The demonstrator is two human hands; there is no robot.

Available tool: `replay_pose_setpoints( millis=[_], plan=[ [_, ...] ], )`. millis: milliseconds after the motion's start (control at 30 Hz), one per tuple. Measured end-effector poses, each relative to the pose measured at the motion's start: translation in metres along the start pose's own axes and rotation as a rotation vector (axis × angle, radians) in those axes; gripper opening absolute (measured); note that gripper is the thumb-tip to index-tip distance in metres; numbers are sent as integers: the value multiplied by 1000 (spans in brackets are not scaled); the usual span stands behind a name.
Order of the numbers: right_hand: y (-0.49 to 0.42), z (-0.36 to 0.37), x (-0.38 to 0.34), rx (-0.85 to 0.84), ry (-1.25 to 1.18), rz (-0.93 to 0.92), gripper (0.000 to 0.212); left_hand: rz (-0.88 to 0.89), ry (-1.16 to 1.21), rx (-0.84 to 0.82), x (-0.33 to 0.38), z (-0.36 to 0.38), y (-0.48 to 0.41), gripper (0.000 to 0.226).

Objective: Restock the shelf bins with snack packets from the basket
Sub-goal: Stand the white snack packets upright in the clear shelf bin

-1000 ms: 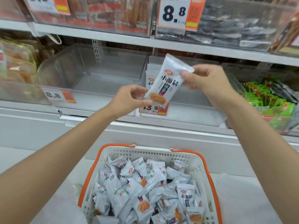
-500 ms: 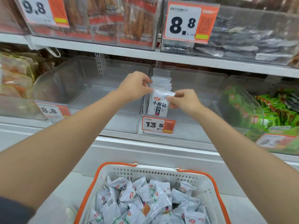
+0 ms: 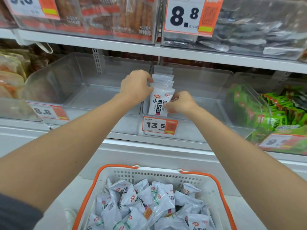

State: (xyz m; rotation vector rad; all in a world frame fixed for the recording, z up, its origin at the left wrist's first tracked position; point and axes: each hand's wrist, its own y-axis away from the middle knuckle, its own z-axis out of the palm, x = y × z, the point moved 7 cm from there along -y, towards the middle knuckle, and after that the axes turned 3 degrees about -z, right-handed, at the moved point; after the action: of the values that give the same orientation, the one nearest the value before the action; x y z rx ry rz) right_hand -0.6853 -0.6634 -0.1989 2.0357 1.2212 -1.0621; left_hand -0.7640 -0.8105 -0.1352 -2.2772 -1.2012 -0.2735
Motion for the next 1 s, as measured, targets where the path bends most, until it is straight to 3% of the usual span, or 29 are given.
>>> replay_pose_setpoints(
  millis=[167, 267, 367, 467, 567, 733, 900, 1000],
  plan=[
    [34, -26, -12, 150, 235, -94, 27, 15, 64, 114, 10, -17, 30, 31],
    [57, -32, -18, 207, 298, -202, 19, 24, 106, 134, 19, -25, 57, 25],
    [58, -32, -11, 160, 389, -128, 23, 45, 85, 44, 27, -21, 78, 24],
    [46, -20, -7, 10, 463, -2, 33, -12, 43, 4, 20, -21, 75, 27],
    [30, 2, -8, -110, 439, 9, 24, -40, 5, -42, 10, -16, 55, 37],
    [5, 15, -7, -11, 379, -27, 9, 43, -116, -70, 11, 0, 26, 42],
    [-3, 17, -1, -19, 355, -12, 14, 94, -231, -56, 10, 7, 15, 34],
    [-2, 14, 5, -38, 393, 13, 31, 122, -277, -51, 12, 12, 15, 38]
  ],
)
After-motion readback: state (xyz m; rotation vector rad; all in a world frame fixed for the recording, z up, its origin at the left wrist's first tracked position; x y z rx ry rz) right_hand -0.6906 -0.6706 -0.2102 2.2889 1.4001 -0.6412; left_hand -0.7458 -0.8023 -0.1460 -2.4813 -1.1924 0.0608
